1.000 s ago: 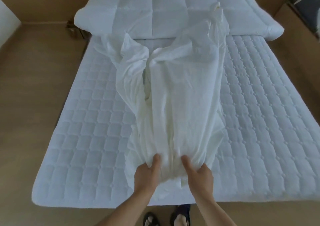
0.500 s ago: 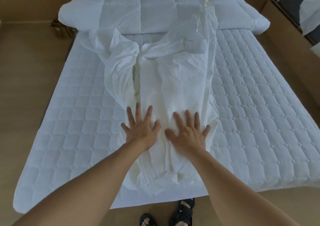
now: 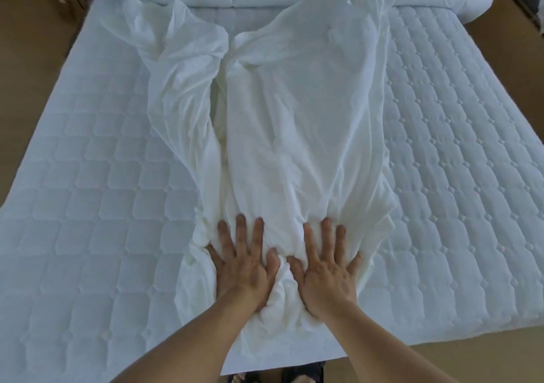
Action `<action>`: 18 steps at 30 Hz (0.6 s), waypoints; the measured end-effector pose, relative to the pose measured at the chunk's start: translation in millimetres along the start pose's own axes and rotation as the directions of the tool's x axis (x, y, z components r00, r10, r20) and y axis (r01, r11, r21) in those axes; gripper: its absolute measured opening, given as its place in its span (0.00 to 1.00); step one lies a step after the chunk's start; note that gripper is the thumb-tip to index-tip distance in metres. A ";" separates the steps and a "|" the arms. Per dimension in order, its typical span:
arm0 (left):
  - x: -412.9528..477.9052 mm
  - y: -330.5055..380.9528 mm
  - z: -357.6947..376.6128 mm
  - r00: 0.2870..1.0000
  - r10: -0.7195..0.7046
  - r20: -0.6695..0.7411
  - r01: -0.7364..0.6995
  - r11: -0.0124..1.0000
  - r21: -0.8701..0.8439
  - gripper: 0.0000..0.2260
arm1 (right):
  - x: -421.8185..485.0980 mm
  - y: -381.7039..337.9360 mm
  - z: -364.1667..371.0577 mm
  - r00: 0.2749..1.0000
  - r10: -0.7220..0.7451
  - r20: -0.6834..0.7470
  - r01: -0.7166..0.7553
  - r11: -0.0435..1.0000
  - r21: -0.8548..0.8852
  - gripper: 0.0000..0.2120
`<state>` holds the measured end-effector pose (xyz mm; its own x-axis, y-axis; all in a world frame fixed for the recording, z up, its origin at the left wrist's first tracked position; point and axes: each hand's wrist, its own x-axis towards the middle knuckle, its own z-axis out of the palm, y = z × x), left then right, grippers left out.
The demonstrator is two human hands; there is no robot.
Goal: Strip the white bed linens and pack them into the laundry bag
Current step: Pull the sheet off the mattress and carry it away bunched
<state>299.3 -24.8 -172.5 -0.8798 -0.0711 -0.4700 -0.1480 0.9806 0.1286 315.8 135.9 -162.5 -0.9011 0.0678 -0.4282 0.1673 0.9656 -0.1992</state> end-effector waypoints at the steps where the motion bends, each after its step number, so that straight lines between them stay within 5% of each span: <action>1: 0.9 0.8 -8.7 0.999 0.002 0.044 -0.002 1.000 0.017 0.31 | 0.1 -1.5 -6.6 0.999 0.008 0.036 -0.008 1.000 -0.007 0.34; 4: 7.1 4.8 -55.9 0.990 0.019 0.137 -0.027 0.998 0.057 0.30 | -1.2 -10.2 -41.9 0.996 0.015 0.092 -0.010 0.999 -0.052 0.38; 6: 15.2 6.5 -93.7 0.990 0.040 0.134 -0.048 0.997 0.056 0.27 | -0.7 -18.7 -75.4 1.000 0.014 -0.001 -0.014 0.999 -0.051 0.39; 10: 38.3 11.5 -150.6 0.998 0.023 -0.062 -0.023 1.000 -0.001 0.27 | 30.8 -35.8 -131.1 0.974 0.031 -0.225 -0.027 0.999 0.020 0.36; 18: 148.5 11.0 -196.3 0.949 -0.276 -0.151 0.213 0.916 -0.340 0.38 | 174.7 -30.7 -182.0 0.984 0.161 -0.075 -0.153 0.983 0.107 0.54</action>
<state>78.3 -60.4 -69.5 -0.8622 -0.3661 -0.3502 -0.4764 0.8209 0.3149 80.5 163.8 -70.8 -0.8899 0.2409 -0.3875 0.3445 0.9115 -0.2245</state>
